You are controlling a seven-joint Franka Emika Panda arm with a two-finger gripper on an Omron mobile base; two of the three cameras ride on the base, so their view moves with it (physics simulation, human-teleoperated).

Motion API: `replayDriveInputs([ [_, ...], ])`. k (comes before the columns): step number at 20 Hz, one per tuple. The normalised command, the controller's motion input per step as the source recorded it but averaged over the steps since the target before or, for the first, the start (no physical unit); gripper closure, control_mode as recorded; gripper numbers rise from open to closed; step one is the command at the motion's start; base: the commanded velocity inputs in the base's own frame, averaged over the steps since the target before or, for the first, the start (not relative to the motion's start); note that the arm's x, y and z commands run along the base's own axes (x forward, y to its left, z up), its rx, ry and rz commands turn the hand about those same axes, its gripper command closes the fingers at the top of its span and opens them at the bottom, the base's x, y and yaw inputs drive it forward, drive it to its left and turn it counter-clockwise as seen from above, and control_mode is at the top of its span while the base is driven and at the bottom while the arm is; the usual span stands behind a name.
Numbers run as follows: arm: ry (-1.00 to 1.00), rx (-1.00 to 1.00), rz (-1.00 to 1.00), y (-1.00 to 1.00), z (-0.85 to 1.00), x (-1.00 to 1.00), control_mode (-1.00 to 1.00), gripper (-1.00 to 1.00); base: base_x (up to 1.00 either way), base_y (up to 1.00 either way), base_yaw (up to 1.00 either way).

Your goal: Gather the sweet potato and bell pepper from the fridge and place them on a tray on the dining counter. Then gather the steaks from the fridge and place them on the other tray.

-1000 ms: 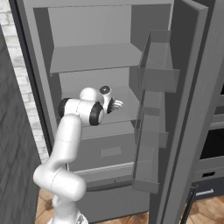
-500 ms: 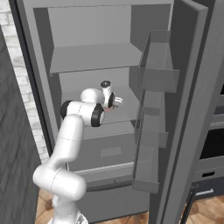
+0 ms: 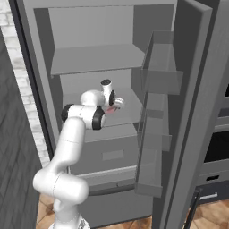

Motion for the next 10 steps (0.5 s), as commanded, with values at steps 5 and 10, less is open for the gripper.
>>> replayDriveInputs([
  [5,-0.09,0.05,-0.07,0.24,-0.44,-0.70,-1.00,1.00,0.00,0.00,0.00],
  [10,-0.30,0.08,-0.08,0.06,-0.52,-1.00,-1.00,1.00,0.00,0.00,0.00],
])
